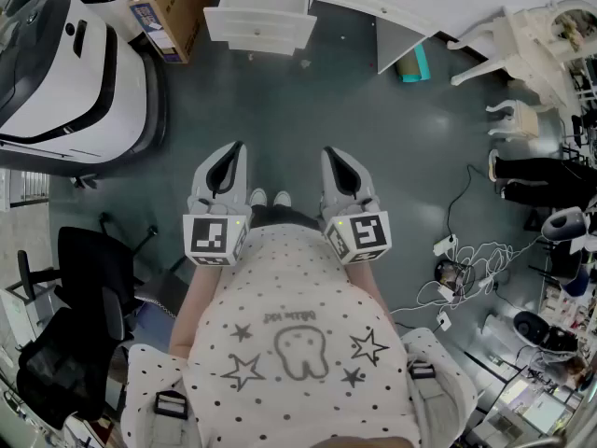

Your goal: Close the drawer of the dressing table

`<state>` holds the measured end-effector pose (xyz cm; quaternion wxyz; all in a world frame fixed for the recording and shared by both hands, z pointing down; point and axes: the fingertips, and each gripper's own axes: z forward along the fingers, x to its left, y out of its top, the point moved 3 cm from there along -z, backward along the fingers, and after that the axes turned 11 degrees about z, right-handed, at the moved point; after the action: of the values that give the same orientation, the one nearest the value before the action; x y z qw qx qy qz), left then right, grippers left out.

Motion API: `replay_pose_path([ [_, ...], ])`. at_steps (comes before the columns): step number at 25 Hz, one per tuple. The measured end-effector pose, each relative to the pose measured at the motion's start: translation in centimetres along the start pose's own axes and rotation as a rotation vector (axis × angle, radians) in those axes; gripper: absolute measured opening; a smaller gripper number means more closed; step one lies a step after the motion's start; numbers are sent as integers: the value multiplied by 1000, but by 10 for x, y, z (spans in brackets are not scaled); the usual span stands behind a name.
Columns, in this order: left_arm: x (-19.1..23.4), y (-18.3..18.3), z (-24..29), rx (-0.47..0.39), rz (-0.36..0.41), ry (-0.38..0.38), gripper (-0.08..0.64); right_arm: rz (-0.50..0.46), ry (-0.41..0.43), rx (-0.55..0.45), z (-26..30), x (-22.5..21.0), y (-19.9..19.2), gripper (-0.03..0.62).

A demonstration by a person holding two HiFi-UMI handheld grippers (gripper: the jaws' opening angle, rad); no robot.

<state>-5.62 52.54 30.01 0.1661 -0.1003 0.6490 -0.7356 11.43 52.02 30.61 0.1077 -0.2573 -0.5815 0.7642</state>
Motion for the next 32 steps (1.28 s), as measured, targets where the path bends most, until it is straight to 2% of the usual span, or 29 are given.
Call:
replay_pose_path([
  [7, -8, 2, 1, 4, -6, -24, -6, 7, 8, 5, -2, -1, 0, -6],
  [14, -17, 1, 2, 11, 2, -7, -6, 5, 25, 17, -8, -9, -2, -7],
  [19, -23, 2, 9, 6, 1, -2, -5, 23, 71, -14, -11, -17, 1, -6],
  [24, -29, -2, 13, 1, -32, -16, -5, 45, 105, -16, -11, -26, -1, -6],
  [32, -13, -8, 34, 30, -47, -19, -5, 49, 114, 9, 13, -36, -1, -6],
])
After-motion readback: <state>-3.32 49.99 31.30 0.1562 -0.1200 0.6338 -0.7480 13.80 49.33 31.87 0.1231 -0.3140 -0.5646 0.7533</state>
